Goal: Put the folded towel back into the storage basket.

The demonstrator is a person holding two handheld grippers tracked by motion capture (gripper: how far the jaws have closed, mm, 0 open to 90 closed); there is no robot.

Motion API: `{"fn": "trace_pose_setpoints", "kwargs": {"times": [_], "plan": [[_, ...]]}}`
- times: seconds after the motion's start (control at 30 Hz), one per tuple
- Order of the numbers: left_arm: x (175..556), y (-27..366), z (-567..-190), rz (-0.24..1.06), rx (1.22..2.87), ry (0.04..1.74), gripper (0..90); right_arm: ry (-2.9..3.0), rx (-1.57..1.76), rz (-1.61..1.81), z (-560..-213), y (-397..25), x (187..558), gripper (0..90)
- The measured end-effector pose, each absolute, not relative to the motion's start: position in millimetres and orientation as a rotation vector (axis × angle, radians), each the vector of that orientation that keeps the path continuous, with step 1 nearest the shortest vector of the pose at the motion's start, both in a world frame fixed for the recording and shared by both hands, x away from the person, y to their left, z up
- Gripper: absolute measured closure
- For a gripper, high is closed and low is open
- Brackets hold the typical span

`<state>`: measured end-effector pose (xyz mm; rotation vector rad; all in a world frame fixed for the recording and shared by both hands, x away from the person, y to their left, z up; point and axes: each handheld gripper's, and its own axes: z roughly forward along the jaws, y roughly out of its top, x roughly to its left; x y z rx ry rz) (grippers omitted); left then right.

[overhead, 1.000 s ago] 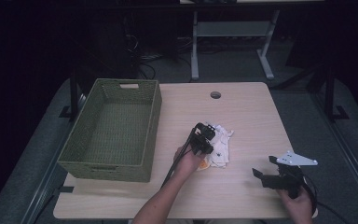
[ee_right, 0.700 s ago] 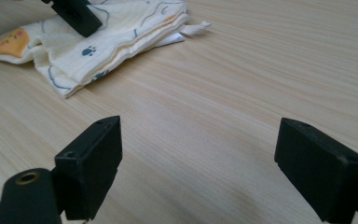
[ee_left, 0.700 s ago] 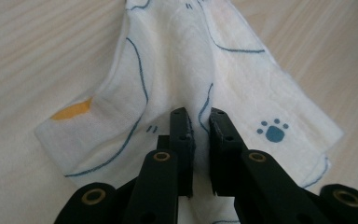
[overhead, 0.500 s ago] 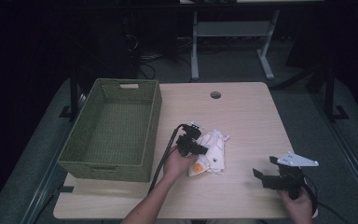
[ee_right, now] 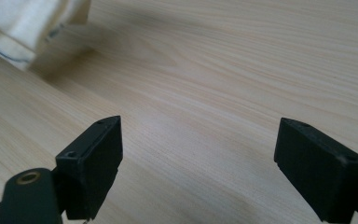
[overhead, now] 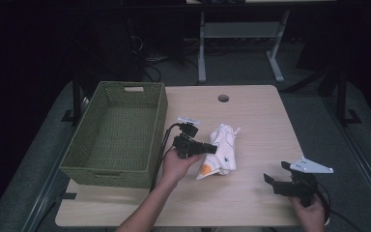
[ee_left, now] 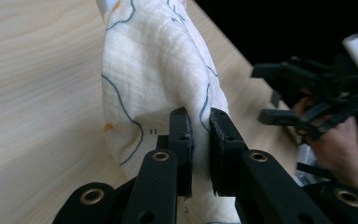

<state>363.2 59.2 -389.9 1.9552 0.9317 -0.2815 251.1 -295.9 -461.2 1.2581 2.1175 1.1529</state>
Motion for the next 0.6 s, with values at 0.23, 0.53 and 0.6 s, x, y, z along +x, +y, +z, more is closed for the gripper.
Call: {"fn": "trace_pose_setpoints", "kwargs": {"times": [0.23, 0.53, 0.6], "plan": [[362.4, 72.5, -379.3, -0.340, 1.881, 0.917, 81.4, 2.113, 1.261, 1.164, -461.4, -296.3, 250.2, 14.7], [360.8, 89.1, -368.6, -0.354, 1.861, 0.900, 81.1, 2.131, 1.259, 1.155, -462.9, -295.5, 252.3, 14.7], [360.5, 93.6, -365.2, -0.356, 1.852, 0.899, 81.1, 2.135, 1.260, 1.156, -463.2, -295.6, 252.1, 14.7]]}}
